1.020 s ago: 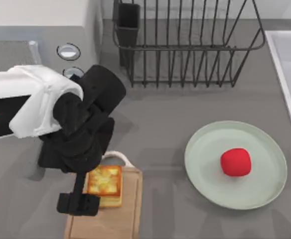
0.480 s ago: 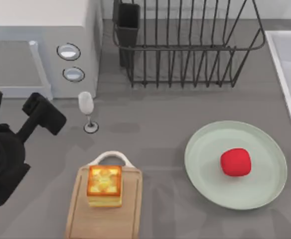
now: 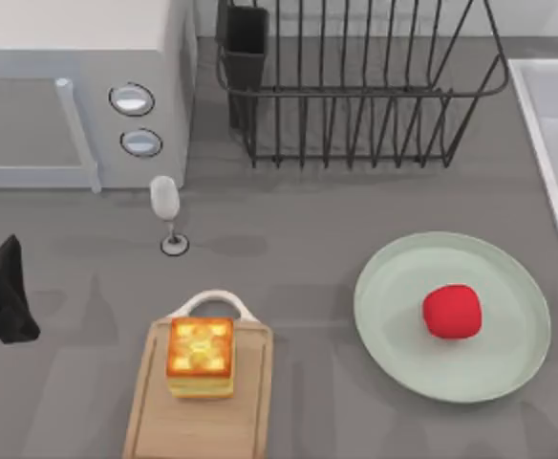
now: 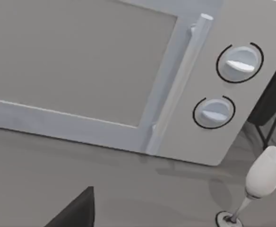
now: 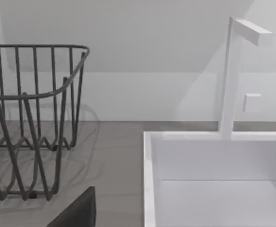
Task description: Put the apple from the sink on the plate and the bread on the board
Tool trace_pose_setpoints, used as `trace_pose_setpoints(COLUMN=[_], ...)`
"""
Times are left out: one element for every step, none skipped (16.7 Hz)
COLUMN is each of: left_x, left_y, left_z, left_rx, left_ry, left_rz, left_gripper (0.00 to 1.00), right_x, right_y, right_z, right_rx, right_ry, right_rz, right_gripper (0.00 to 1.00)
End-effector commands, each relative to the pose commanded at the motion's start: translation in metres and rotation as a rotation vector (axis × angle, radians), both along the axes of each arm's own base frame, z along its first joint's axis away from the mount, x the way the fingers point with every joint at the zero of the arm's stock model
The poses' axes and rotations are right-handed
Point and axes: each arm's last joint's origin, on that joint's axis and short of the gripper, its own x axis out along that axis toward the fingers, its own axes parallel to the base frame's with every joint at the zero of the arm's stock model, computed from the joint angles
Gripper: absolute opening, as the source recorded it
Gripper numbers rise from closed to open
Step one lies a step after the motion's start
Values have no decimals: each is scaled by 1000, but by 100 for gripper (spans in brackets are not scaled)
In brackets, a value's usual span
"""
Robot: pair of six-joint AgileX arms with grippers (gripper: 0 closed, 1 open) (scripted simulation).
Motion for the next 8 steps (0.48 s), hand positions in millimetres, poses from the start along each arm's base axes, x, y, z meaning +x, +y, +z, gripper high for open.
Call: trace_pose_setpoints(left_x=[-4,-7,-8,-10,-10,-11,-11,-11], left_y=[3,6,9,11,12,13,13,13], left_z=[-5,-10,-15,-19,-22,-24,-25,-25], left_rx=[64,122,170,210,240,260,268,268], left_ry=[-66,-121,-166,-201,-225,-241,-247,-247], left_rz=[13,28,44,59,72,80,84,84], left_gripper=[100,100,100,100,100,100,100,100], right_x=[0,0,0,0,0,0,0,0], right_y=[0,0,0,0,0,0,0,0], right_z=[0,0,0,0,0,0,0,0], right_rx=[0,0,0,0,0,0,0,0], right_ry=[0,0,0,0,0,0,0,0], right_rz=[0,0,0,0,0,0,0,0], right_gripper=[100,100,100,100,100,100,100,100])
